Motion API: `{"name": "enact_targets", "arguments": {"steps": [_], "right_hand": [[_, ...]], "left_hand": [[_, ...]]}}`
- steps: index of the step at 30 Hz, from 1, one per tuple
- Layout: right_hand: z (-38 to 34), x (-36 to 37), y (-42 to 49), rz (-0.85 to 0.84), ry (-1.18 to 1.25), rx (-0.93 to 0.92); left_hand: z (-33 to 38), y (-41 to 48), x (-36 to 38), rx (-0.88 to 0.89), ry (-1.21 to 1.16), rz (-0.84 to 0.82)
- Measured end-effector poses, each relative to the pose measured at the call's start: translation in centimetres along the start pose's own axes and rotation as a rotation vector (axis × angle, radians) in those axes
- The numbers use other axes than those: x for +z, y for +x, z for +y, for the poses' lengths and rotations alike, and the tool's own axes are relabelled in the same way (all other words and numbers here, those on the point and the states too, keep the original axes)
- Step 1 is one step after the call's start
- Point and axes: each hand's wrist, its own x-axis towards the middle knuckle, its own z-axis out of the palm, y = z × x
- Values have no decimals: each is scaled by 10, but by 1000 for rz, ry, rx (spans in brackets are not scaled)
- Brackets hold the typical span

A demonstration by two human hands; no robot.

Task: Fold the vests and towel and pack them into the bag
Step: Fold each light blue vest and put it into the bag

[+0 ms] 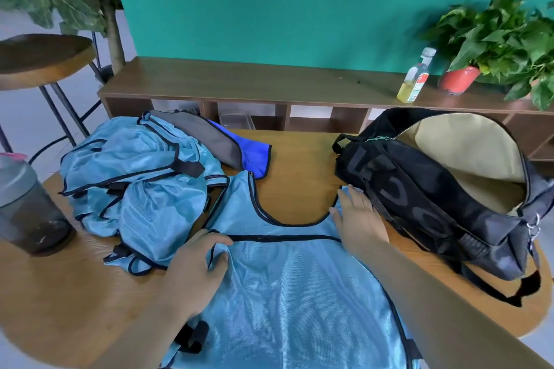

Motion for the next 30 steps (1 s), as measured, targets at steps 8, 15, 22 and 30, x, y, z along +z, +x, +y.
{"name": "enact_targets", "arguments": {"steps": [8, 15, 22, 30], "right_hand": [[-4, -2, -49, 326, 140, -119], [33, -11, -88, 122, 68, -119], [37, -26, -84, -4, 120, -79], [37, -35, -106, 150, 367, -21]], "left_hand": [[-9, 1, 0, 44, -17, -2], [-9, -1, -2, 113, -91, 57], [4, -7, -10, 107, -103, 115], [5, -11, -29, 45, -135, 142]]}}
